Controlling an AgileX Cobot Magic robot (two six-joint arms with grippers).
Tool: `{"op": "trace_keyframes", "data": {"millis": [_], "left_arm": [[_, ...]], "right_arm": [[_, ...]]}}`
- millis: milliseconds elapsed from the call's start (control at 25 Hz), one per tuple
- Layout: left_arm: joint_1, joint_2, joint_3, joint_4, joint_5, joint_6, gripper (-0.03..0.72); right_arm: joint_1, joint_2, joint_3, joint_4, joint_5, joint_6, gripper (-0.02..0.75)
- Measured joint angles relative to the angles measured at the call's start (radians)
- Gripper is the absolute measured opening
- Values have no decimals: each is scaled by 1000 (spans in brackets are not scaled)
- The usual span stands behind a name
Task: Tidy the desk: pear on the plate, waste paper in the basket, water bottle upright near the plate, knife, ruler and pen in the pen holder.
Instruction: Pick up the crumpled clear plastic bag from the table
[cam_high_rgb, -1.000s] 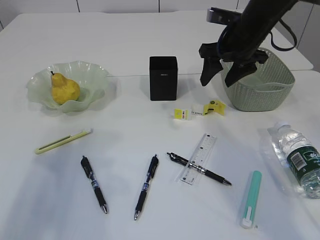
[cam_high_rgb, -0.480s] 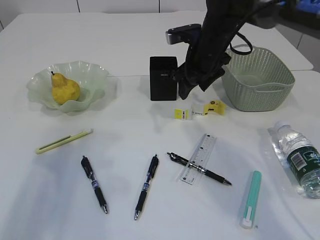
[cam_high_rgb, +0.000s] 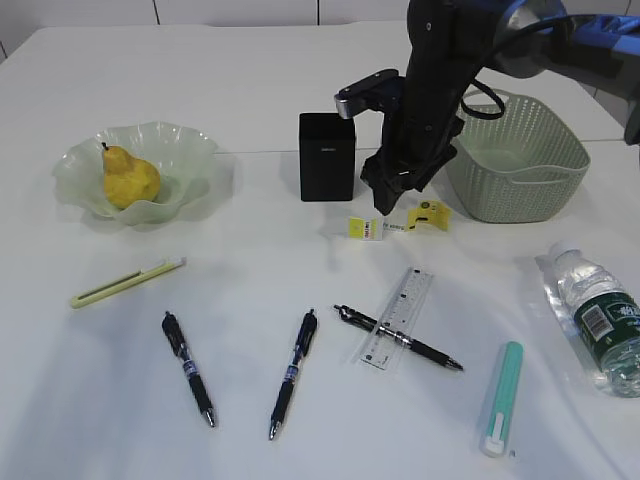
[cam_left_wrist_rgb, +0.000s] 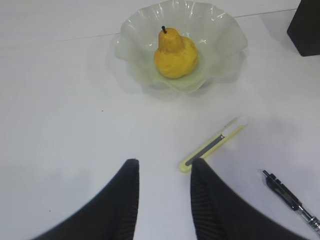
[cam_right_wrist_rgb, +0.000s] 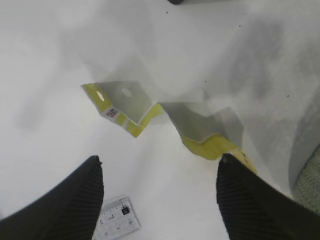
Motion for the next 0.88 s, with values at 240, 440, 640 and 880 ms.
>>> {"op": "trace_keyframes", "data": {"millis": [240,440,640,880], "left_arm": [[0,0,0,0,0,0,239],[0,0,0,0,0,0,239],[0,0,0,0,0,0,239],[0,0,0,0,0,0,239]], "right_arm": [[0,5,0,-8,-10,-61,551],[0,18,-1,-31,-33,-74,551],[0,61,-1,-42,-33,-74,551],[0,74,-5,-52,-60,-80,551]]}}
